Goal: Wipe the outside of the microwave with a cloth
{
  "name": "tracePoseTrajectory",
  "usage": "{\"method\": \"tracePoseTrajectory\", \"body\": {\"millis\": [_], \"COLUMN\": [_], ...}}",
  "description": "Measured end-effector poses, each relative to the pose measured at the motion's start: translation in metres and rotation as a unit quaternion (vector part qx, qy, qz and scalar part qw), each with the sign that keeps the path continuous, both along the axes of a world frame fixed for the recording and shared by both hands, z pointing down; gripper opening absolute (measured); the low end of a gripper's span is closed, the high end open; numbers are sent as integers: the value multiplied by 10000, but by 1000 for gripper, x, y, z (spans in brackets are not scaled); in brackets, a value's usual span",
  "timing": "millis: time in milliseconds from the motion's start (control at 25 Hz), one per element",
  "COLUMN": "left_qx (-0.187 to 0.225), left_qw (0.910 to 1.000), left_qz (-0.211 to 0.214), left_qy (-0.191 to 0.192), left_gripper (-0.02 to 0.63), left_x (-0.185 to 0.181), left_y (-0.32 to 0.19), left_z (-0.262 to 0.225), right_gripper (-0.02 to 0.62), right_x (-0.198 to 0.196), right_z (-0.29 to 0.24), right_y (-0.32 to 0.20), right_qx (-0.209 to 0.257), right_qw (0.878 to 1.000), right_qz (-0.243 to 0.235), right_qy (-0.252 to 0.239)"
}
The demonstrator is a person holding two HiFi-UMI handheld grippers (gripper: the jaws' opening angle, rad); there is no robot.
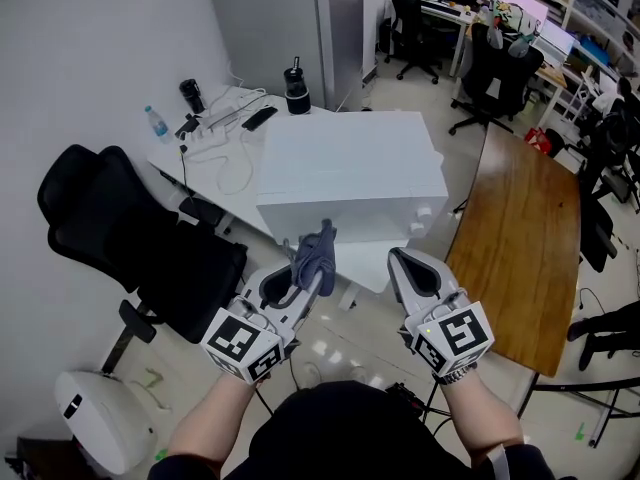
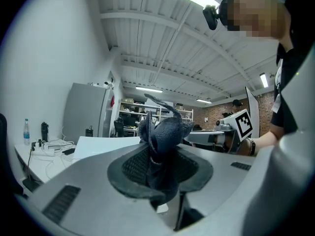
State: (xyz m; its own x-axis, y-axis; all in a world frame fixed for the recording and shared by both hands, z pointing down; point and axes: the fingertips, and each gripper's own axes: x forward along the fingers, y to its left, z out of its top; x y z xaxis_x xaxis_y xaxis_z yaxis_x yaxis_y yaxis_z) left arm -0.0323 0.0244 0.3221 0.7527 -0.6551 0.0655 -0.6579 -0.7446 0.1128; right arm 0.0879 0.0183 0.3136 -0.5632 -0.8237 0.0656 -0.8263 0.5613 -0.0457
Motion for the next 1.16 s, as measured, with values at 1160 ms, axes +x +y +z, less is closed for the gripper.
{"method": "tracePoseTrajectory", "body": {"millis": [1160], "left_qx": [-5], "left_qw": [9991], "left_qz": [433], "left_qy": [-28], "left_gripper": [109], "left_x": [-11], "left_y": [-11], "left_z": [9], "right_gripper": [0], "right_x": [-30], "right_z": [5], "right_y": [-8], "right_qx": [-51], "right_qw": [9995], "right_qz": [301], "right_qy": [75]}}
